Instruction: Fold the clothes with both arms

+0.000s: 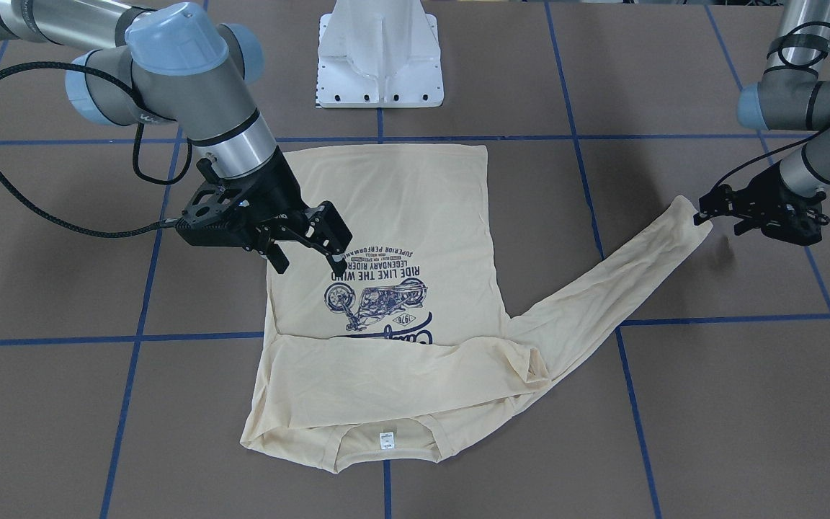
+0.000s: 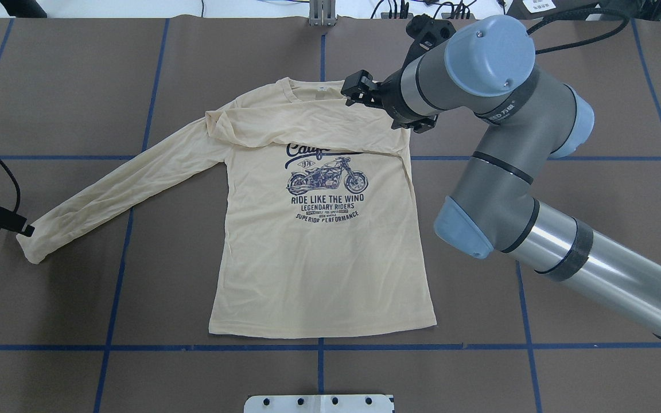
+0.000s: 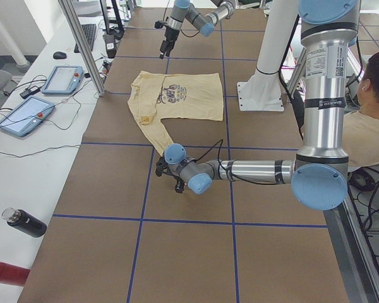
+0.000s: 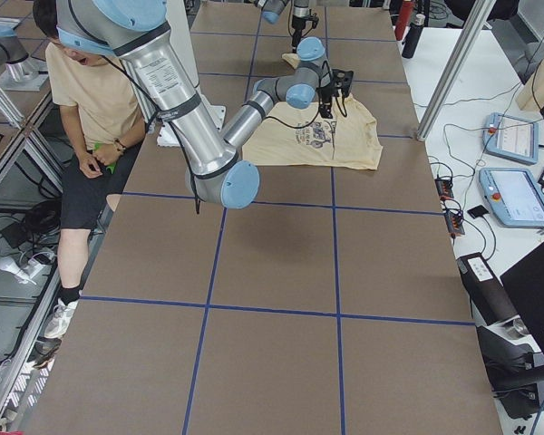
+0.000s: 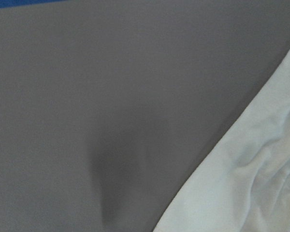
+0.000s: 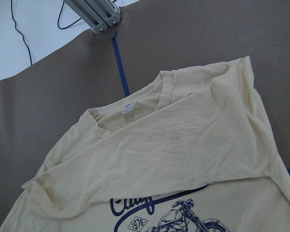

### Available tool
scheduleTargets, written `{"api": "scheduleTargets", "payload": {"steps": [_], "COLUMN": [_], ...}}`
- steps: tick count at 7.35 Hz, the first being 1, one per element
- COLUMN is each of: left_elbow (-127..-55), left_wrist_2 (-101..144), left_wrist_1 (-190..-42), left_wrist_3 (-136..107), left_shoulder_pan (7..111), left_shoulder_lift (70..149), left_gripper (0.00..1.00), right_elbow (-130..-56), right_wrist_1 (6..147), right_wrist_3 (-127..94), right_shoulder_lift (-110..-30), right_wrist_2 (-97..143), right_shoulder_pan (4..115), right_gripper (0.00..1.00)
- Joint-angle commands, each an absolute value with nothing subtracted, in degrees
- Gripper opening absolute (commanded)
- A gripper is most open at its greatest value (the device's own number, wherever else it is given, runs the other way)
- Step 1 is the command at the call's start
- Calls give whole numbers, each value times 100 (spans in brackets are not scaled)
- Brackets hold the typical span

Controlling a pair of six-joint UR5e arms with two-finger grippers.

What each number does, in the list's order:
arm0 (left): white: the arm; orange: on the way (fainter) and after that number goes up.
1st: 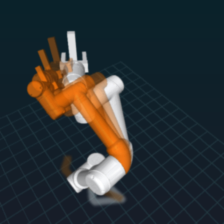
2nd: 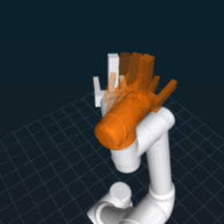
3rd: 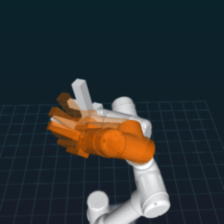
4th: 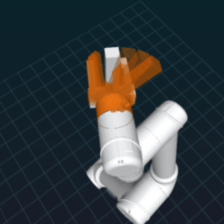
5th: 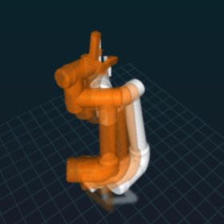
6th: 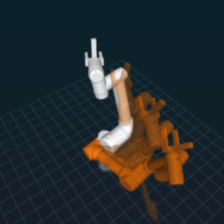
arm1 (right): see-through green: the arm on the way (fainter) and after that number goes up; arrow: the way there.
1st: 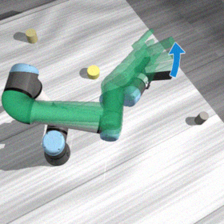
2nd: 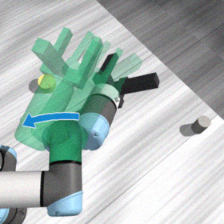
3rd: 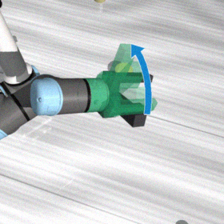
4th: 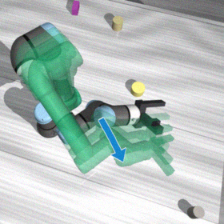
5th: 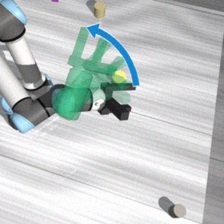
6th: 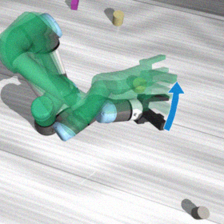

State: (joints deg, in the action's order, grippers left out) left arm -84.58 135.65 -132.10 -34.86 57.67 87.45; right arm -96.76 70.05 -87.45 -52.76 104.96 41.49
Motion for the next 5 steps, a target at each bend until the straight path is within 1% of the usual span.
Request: {"api": "scheduleTargets", "payload": {"steps": [1, 3, 4, 5], "left_elbow": [-8429, -8429, -8429, -8446], "left_wrist_2": [13579, 13579, 13579, 13579], "left_wrist_1": [-13201, -13201, -13210, -13201], "left_wrist_3": [-3489, -3489, -3489, -3489], "left_shoulder_pan": [5748, 5739, 5731, 5730], "left_shoulder_lift": [8745, 8745, 8745, 8736], "left_gripper": [66, 35, 16, 0], "right_elbow": [-9677, -9677, -9677, -9668], "right_wrist_1": [7005, 7005, 7005, 7005], "right_wrist_3": [-8745, -8754, -8754, -8754], "right_shoulder_lift": [-5274, -5273, -5273, -5282], "right_wrist_2": [10494, 10494, 10494, 10494], "right_shoulder_pan": [4131, 4122, 4113, 4113], "right_gripper": [99, 99, 99, 99]}}
